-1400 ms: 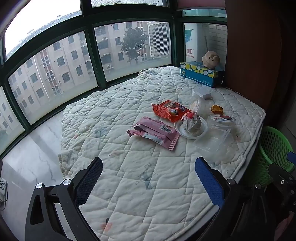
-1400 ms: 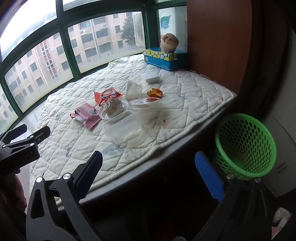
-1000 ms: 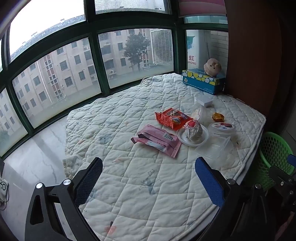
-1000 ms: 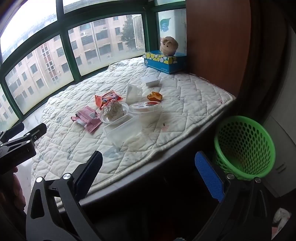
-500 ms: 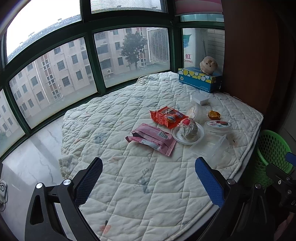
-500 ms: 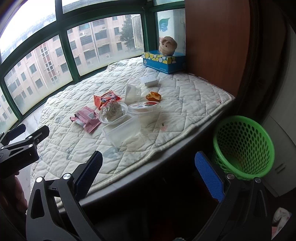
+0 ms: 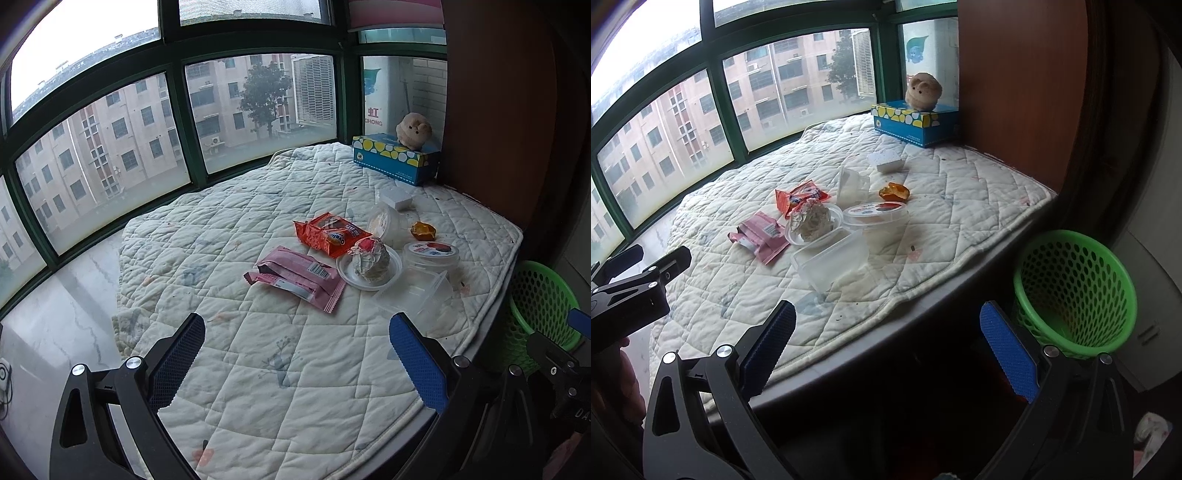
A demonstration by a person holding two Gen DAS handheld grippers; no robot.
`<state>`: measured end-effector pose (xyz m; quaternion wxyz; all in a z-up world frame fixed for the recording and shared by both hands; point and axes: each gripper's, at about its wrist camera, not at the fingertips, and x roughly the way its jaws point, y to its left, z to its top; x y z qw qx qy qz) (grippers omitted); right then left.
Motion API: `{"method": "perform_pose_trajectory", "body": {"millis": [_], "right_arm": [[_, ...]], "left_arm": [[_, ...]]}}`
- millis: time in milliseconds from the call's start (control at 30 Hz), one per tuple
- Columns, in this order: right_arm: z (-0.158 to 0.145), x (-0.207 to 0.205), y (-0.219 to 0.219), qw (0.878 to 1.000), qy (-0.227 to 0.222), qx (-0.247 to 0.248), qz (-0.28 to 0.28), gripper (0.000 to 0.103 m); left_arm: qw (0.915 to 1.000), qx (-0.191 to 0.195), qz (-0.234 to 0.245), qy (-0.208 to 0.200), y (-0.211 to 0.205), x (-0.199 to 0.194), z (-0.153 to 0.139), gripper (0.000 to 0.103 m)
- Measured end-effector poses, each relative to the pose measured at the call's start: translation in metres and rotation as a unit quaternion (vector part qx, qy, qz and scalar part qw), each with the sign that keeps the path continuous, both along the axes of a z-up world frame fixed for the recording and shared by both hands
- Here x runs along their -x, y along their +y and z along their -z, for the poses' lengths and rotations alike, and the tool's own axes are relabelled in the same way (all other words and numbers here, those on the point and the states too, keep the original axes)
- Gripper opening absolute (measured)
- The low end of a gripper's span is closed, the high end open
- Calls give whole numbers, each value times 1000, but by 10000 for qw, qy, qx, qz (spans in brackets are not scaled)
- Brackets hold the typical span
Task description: Collect trash
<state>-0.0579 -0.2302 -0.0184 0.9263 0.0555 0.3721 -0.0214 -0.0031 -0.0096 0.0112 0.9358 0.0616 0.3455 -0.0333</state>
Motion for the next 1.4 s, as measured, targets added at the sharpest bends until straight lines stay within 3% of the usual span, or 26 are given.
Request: {"method": "perform_pose_trajectory", "body": {"millis": [1400], "right_arm": [[-2,-11,-18,9997,108,-33,216,98]], "left_arm": [[9996,92,222,143,-24,-26,-6,97]]}}
